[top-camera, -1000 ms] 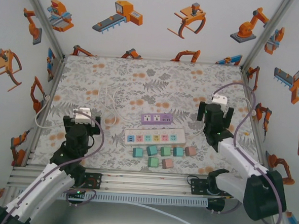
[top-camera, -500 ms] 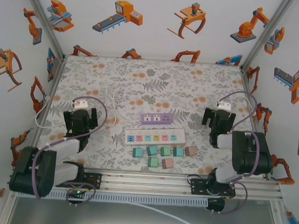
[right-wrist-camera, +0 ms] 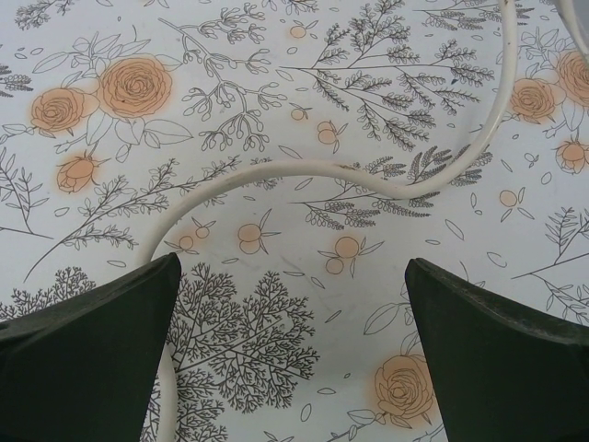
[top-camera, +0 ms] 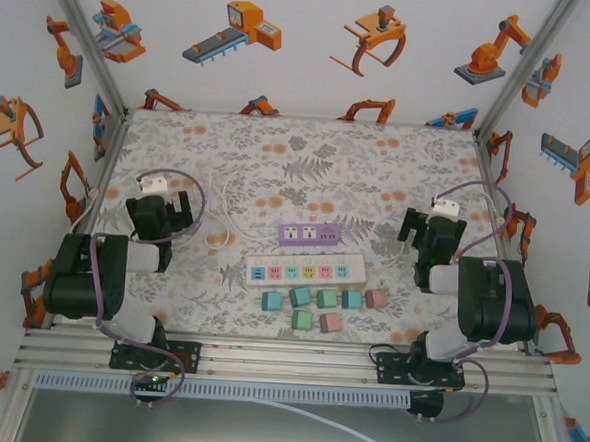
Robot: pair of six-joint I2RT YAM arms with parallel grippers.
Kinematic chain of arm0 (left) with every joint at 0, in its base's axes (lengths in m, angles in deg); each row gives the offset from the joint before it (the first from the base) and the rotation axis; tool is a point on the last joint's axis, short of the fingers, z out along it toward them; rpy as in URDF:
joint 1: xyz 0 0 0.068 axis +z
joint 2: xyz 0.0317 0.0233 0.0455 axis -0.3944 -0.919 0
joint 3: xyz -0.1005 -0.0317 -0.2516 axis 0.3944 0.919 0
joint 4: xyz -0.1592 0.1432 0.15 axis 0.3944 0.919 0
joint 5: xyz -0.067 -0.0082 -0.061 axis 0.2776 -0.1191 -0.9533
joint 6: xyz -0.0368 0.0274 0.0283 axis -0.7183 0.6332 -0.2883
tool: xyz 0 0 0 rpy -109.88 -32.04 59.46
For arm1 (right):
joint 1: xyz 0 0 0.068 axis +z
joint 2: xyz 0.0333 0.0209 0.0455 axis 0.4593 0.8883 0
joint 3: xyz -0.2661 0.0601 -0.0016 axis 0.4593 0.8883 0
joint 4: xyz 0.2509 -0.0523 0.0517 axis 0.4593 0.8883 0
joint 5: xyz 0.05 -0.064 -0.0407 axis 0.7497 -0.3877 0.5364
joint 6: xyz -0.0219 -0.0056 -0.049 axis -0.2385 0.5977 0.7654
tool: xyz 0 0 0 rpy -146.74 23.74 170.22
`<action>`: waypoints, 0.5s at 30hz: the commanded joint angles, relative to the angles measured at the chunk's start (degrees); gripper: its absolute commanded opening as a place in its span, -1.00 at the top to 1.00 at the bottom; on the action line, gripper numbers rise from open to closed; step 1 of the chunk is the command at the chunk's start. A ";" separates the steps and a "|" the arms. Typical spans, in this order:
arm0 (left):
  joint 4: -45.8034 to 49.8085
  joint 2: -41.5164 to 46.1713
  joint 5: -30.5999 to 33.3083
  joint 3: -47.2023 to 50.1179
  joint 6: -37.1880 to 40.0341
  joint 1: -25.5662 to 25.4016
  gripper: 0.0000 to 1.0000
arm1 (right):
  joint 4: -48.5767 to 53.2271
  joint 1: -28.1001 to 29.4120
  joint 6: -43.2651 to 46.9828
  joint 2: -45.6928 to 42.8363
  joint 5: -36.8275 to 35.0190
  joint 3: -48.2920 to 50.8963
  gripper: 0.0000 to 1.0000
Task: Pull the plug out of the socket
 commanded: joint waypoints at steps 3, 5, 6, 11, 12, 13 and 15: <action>-0.33 0.25 -1.52 -0.68 -1.00 0.36 -0.94 | -1.82 -0.21 -0.94 0.30 -1.35 -1.23 -0.99; 0.05 0.33 -1.50 -0.75 -1.03 0.35 -0.94 | -1.79 -0.21 -0.97 0.29 -1.37 -1.30 -0.99; 0.19 0.47 -1.52 -0.81 -1.02 0.35 -0.94 | -1.78 -0.21 -0.94 0.24 -1.24 -1.30 -0.99; -0.11 0.35 -1.46 -0.75 -1.01 0.35 -0.94 | -0.48 -0.21 0.11 0.39 1.95 -2.18 -0.99; -0.10 0.35 -1.48 -0.80 -0.99 0.35 -0.94 | -0.46 -0.21 0.07 0.39 1.89 -2.10 -0.99; 0.00 0.34 -1.50 -0.74 -0.99 0.35 -0.94 | -0.41 -0.21 0.24 0.30 1.81 -2.01 -0.99; -0.07 0.37 -1.44 -0.77 -1.01 0.35 -0.94 | -0.52 -0.21 0.33 0.26 1.75 -1.92 -0.99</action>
